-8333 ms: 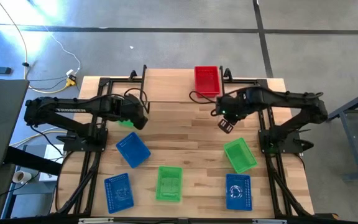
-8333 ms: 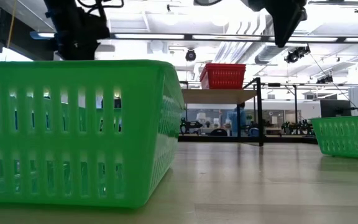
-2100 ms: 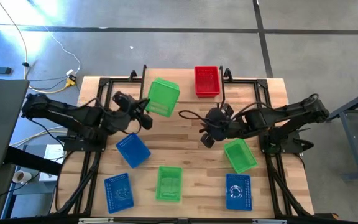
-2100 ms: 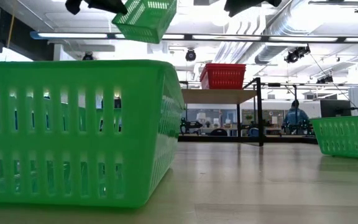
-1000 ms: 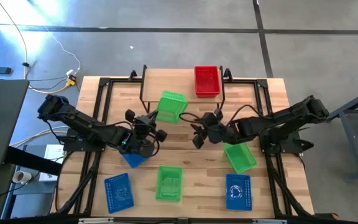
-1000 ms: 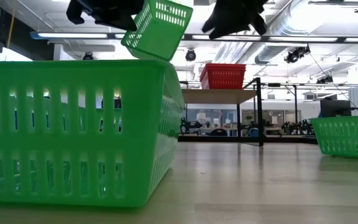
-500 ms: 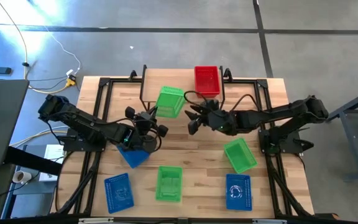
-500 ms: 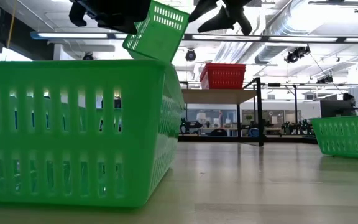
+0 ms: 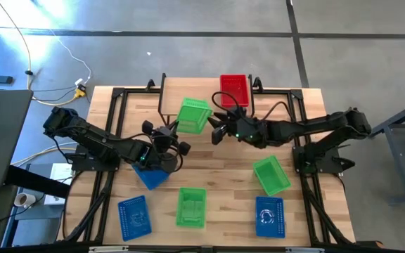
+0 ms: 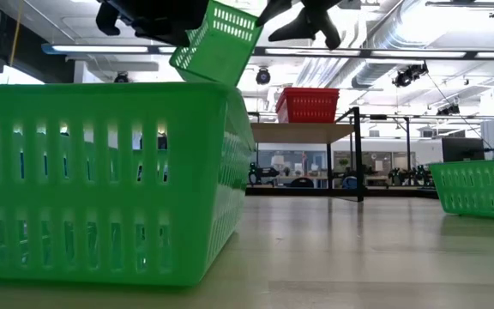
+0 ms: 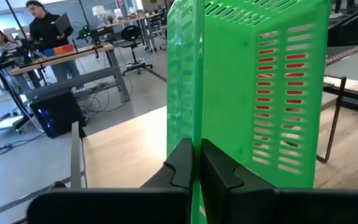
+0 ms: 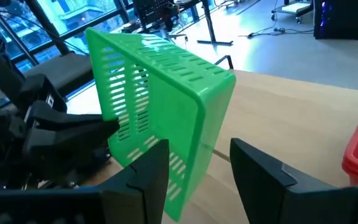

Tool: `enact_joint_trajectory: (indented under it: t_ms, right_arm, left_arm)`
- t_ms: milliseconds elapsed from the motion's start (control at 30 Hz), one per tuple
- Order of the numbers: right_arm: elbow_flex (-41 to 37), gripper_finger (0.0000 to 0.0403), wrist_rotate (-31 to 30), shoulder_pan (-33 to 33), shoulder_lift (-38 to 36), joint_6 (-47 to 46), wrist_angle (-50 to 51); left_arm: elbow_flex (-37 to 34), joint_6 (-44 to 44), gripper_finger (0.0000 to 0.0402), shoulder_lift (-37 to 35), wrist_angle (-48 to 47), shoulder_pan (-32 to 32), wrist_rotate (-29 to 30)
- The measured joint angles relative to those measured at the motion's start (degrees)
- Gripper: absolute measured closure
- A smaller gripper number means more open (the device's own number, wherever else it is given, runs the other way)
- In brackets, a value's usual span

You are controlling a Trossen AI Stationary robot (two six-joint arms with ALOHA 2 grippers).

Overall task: Stack baskets on shelf by color
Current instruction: Stack the top left green basket on the top of the right green basket

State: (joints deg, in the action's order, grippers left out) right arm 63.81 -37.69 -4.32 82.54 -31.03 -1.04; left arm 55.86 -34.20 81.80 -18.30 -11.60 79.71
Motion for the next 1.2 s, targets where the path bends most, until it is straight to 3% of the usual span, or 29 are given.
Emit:
enact_joint_trajectory:
  t_ms: [300, 433, 533, 767, 1000, 1200]
  right_arm:
    - [0.09, 0.0245, 1.52, 0.59, 3.19, 1.33, -3.39]
    - [0.09, 0.0249, 0.34, 0.59, 3.87, 1.09, -3.45]
    - [0.11, 0.0275, 0.14, 0.66, 4.2, 1.09, -3.76]
    - [0.11, 0.0392, 0.49, 1.8, 4.6, 1.28, -3.92]
    - [0.13, 0.0399, 1.36, 2.92, 5.44, 0.51, -3.91]
    - [0.13, 0.0401, 1.23, 2.94, 5.46, 1.08, -4.0]
  left_arm:
    - [0.0, 12.7, 0.0401, 0.0, 11.39, 0.0, -0.03]
    - [0.0, 14.32, 0.0401, -0.02, 12.19, 0.0, -0.08]
    - [0.0, 14.32, 0.0401, -0.02, 12.19, 0.0, -0.12]
    - [0.0, 14.32, 0.0401, -0.02, 12.22, 0.0, -0.23]
    - [0.0, 14.38, 0.0395, -0.02, 12.15, 0.03, -1.69]
    - [0.0, 14.79, 0.0363, -0.04, 12.14, 0.39, -2.98]
